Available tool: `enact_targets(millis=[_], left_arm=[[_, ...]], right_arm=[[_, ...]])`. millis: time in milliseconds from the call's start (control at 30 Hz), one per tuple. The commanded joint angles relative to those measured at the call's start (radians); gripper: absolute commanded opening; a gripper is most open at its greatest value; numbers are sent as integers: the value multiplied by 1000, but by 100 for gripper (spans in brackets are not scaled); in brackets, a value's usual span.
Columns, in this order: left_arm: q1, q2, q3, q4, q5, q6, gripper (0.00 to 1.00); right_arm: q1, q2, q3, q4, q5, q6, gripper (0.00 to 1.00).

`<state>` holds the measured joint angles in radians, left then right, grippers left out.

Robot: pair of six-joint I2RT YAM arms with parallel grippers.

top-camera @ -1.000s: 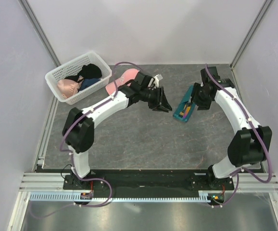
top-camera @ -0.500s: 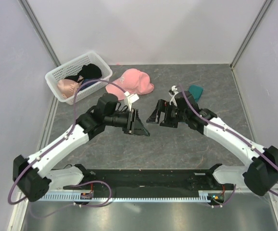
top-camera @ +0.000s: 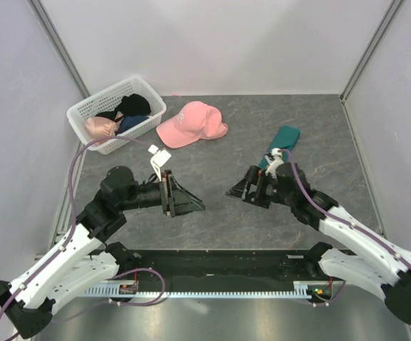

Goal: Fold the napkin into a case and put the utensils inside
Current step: Reset both arms

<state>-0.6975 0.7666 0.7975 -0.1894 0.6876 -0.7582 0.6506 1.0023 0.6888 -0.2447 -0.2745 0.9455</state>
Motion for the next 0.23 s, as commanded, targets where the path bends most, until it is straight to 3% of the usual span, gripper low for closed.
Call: enact_targets(millis=[0,100,133,200], left_arm=[[1,-185,-179,181,-163,-227,59],[1,-343,-348,247,-275,-405,73],[1,-421,-418,255,-298,-440,81],[1,-505,-466,255,-361,-503,90]], right_arm=[[3,-221,-170,131,24,64,98],[3,-310,-271,163,0,90,98],[3,-330,-293,179,-3,98,98],[1,-404,-330,217,3,127,98]])
